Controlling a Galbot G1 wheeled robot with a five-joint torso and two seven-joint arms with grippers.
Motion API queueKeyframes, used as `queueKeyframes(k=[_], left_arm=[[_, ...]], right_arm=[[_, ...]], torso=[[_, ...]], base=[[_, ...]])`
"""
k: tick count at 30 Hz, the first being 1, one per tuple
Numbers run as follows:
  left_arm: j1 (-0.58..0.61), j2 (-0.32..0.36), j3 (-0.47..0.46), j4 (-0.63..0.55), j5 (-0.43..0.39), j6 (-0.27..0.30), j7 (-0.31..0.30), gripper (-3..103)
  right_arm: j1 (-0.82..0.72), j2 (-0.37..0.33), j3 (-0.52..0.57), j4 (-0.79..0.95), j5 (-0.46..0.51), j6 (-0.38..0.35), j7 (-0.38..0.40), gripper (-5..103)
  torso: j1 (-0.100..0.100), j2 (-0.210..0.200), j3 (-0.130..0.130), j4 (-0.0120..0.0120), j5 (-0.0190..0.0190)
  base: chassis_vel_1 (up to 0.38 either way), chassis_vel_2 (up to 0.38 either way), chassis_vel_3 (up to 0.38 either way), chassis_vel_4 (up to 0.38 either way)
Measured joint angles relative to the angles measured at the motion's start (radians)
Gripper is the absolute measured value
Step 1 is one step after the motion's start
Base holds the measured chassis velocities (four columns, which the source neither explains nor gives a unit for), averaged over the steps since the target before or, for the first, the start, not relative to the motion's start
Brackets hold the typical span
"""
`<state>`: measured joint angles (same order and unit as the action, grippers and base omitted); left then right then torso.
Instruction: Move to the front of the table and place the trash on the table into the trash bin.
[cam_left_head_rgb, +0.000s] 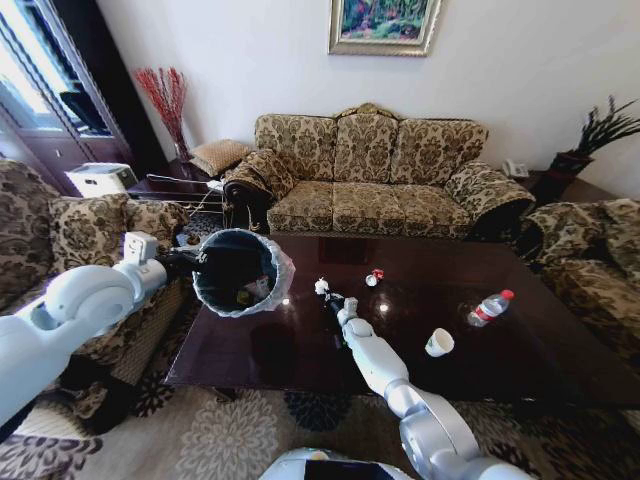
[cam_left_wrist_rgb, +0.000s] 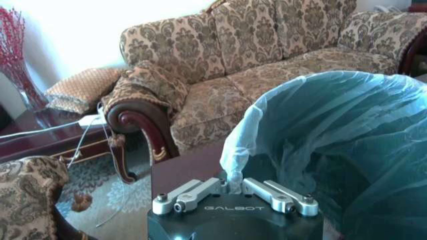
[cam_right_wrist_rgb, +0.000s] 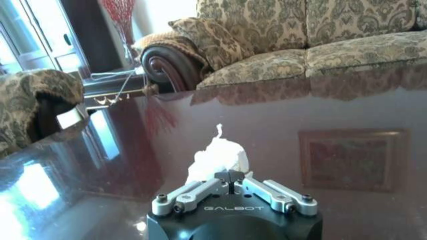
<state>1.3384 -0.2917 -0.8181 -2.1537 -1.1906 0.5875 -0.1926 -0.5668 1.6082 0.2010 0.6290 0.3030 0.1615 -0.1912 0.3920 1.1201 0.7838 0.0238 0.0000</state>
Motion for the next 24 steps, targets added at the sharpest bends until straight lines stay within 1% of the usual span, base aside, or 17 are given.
queueKeyframes(k=[4, 5, 6, 7, 9, 10, 13, 14, 19, 20, 23, 24], left_arm=[[0.001, 0.000, 0.007, 0.020, 0.019, -0.002, 0.009, 0], [0.001, 0.000, 0.007, 0.020, 0.019, -0.002, 0.009, 0], [0.002, -0.002, 0.010, 0.030, 0.027, -0.004, 0.014, 0], [0.003, -0.003, 0.012, 0.038, 0.034, -0.007, 0.019, 0], [0.004, -0.008, 0.014, 0.055, 0.045, -0.012, 0.025, 0], [0.004, -0.008, 0.014, 0.055, 0.045, -0.012, 0.025, 0], [0.003, -0.022, 0.015, 0.058, 0.055, -0.015, 0.031, 0], [0.003, -0.022, 0.015, 0.058, 0.055, -0.015, 0.031, 0], [0.009, -0.029, 0.015, 0.057, 0.068, -0.015, 0.037, 0], [0.009, -0.029, 0.015, 0.057, 0.068, -0.015, 0.037, 0], [0.015, -0.011, 0.030, 0.060, 0.091, -0.008, 0.066, 0], [0.015, -0.011, 0.030, 0.060, 0.091, -0.008, 0.066, 0]], right_arm=[[-0.081, 0.000, -0.010, 0.191, 0.010, -0.039, -0.002, -2], [-0.081, 0.000, -0.010, 0.191, 0.010, -0.039, -0.002, -2], [-0.118, -0.003, -0.012, 0.274, 0.011, -0.048, -0.001, -2], [-0.152, -0.015, -0.013, 0.349, 0.015, -0.059, -0.001, -2], [-0.225, -0.056, -0.009, 0.502, 0.043, -0.093, 0.007, -1], [-0.225, -0.056, -0.009, 0.502, 0.043, -0.093, 0.007, -1], [-0.308, -0.103, -0.003, 0.637, 0.071, -0.111, 0.017, 0], [-0.308, -0.103, -0.003, 0.637, 0.071, -0.111, 0.017, 0], [-0.421, -0.165, 0.013, 0.874, 0.125, -0.145, 0.040, 0], [-0.421, -0.165, 0.013, 0.874, 0.125, -0.145, 0.040, 0], [-0.471, -0.232, 0.021, 1.040, 0.136, -0.144, 0.040, 0], [-0.471, -0.232, 0.021, 1.040, 0.136, -0.144, 0.040, 0]], torso=[[0.000, 0.000, 0.000, 0.0001, 0.0000], [0.000, 0.000, 0.000, 0.0001, 0.0000], [0.000, 0.000, 0.000, 0.0003, 0.0001], [0.000, 0.000, 0.000, 0.0008, 0.0005], [0.000, 0.000, 0.000, 0.0001, -0.0004], [0.000, 0.000, 0.000, 0.0001, -0.0004], [0.000, 0.000, 0.000, -0.0004, 0.0000], [0.000, 0.000, 0.000, -0.0004, 0.0000], [0.000, 0.000, 0.000, 0.0000, 0.0001], [0.000, 0.000, 0.000, 0.0000, 0.0001], [0.000, 0.000, 0.000, 0.0001, 0.0002], [0.000, 0.000, 0.000, 0.0001, 0.0002]], base=[[0.000, 0.000, 0.000, 0.000], [0.000, 0.000, 0.000, 0.000], [0.000, 0.000, 0.000, 0.000], [0.000, 0.000, 0.000, 0.000], [0.000, 0.000, 0.000, 0.000], [0.000, 0.000, 0.000, 0.000], [0.000, 0.000, 0.000, 0.000], [0.000, 0.000, 0.000, 0.000], [0.000, 0.000, 0.000, 0.000], [0.000, 0.000, 0.000, 0.000], [0.000, 0.000, 0.000, 0.000], [0.000, 0.000, 0.000, 0.000]])
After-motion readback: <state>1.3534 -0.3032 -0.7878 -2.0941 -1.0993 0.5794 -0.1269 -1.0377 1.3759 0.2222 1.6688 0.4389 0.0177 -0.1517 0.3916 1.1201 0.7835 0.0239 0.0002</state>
